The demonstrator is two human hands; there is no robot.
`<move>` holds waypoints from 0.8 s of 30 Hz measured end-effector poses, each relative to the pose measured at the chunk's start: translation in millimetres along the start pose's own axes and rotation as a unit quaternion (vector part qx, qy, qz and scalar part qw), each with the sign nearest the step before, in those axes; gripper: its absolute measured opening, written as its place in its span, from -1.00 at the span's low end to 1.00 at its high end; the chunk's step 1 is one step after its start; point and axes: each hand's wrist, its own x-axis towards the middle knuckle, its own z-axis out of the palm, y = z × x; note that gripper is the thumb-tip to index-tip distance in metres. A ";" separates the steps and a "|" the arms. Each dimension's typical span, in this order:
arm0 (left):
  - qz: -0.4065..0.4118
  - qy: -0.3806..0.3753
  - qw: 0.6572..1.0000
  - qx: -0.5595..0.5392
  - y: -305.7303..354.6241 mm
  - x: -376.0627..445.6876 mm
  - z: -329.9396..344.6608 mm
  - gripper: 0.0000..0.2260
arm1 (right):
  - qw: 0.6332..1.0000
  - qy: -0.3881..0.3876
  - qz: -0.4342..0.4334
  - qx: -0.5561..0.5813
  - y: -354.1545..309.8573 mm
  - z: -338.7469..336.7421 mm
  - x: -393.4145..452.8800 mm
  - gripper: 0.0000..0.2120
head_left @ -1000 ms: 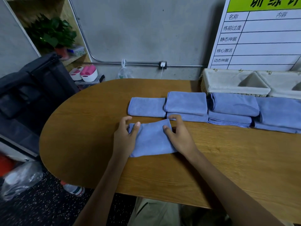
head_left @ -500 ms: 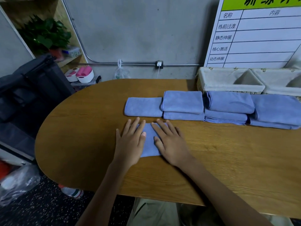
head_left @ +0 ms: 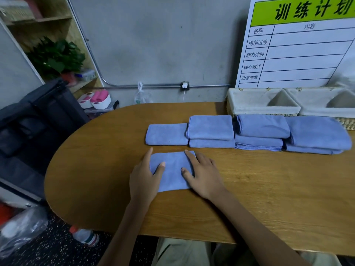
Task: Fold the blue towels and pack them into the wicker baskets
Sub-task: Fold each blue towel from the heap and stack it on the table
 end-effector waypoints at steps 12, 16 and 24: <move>0.059 -0.040 0.988 -0.140 3.3 14.4 -4.0 -0.38 | 0.957 -0.048 0.039 0.282 6.9 -24.9 23.8 -0.27; 0.099 -0.045 0.979 -0.170 6.7 17.7 -13.1 -0.39 | 0.911 -0.060 0.014 0.407 7.7 -24.9 28.5 -0.47; 0.120 -0.025 0.965 -0.232 34.3 85.2 -56.8 -0.37 | 0.886 0.058 -0.025 0.459 -17.2 -67.7 85.4 -0.43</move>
